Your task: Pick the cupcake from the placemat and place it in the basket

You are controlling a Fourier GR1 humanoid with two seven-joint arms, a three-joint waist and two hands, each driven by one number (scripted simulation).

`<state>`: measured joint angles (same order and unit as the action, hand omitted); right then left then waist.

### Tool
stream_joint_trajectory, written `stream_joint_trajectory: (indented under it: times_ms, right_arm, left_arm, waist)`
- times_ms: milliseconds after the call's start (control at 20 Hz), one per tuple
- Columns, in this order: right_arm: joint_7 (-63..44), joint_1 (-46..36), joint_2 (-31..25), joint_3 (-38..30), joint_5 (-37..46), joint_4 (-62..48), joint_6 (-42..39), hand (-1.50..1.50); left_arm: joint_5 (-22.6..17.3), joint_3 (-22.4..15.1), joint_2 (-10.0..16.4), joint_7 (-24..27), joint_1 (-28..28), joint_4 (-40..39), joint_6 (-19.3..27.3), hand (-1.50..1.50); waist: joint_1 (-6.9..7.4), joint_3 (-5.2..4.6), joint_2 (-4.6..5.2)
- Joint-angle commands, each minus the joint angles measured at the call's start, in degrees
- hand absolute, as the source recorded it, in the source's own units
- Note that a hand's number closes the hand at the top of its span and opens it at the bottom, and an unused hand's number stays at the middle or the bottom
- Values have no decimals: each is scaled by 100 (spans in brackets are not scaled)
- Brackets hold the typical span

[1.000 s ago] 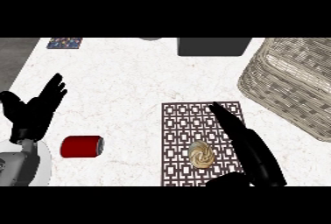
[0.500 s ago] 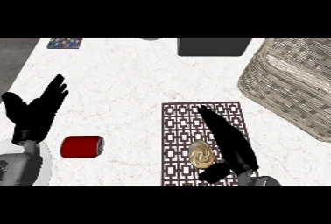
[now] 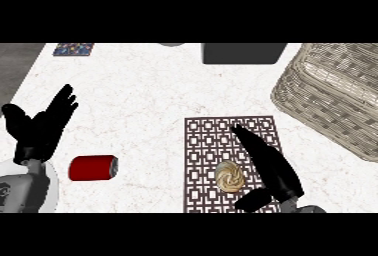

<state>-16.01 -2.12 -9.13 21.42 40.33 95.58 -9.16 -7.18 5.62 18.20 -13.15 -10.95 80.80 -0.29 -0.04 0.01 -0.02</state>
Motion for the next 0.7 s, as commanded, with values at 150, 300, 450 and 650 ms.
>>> stream_joint_trajectory:
  times_ms: [150, 300, 450, 650]
  right_arm:
    - [457, 512, -26, 57, -86, 354, -163, -150]
    - [666, 763, 95, 309, 123, 320, 41, -150]
    - [185, 534, 377, 610, 641, 129, 89, -150]
    - [406, 449, 396, 420, 871, -396, 334, -150]
  left_arm:
    - [176, 119, -84, 35, -411, -365, -94, 0]
    - [90, 148, -175, 156, 431, 373, -209, 0]
    - [1, 456, 79, -84, -157, -91, -328, 0]
    - [420, 140, -319, 166, 139, 50, -117, 0]
  waist:
    - [-27, -1, 1]
    - [5, -1, -6]
    - [-5, -2, 0]
    - [4, -1, 0]
